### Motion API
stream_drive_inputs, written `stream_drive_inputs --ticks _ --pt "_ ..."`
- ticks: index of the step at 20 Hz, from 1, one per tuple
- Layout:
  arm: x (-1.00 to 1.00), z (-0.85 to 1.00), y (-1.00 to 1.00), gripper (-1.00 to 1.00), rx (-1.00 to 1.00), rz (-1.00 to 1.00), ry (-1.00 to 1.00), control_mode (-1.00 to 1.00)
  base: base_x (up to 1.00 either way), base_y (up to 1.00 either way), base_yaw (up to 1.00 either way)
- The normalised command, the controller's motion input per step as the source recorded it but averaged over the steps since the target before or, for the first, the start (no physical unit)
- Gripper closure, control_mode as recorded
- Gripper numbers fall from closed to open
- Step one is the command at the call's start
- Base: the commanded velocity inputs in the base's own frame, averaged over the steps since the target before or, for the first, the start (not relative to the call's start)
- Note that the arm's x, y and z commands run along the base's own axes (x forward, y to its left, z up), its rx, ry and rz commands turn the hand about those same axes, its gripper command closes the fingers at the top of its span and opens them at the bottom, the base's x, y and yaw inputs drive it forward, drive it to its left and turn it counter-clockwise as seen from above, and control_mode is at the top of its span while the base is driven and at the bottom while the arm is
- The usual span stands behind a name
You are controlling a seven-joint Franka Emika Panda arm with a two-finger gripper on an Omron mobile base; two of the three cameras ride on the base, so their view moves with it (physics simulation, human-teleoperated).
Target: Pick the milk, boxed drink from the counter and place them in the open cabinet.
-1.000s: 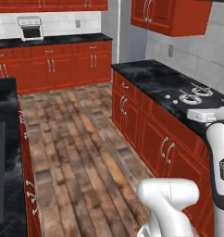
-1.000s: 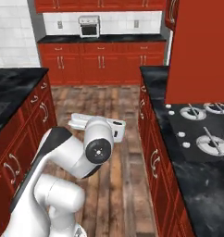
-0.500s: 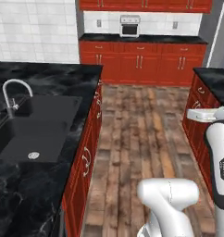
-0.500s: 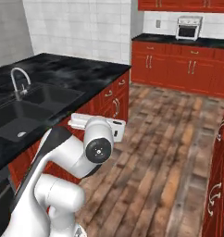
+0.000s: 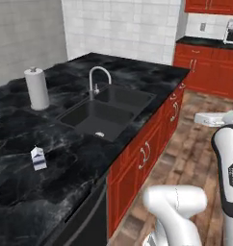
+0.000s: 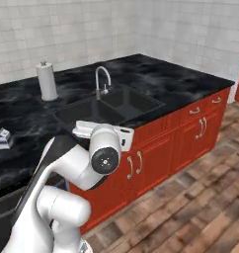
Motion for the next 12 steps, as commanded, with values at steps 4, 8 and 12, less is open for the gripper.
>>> stream_drive_inputs --ticks 4,8,12 --pt "0.0 0.0 0.0 -1.0 0.0 0.0 0.0 1.0 -0.2 0.0 0.69" --pt "0.0 0.0 0.0 -1.0 0.0 0.0 0.0 1.0 -0.3 0.0 0.69" --pt "0.0 0.0 0.0 -1.0 0.0 0.0 0.0 1.0 -0.17 0.0 0.66"
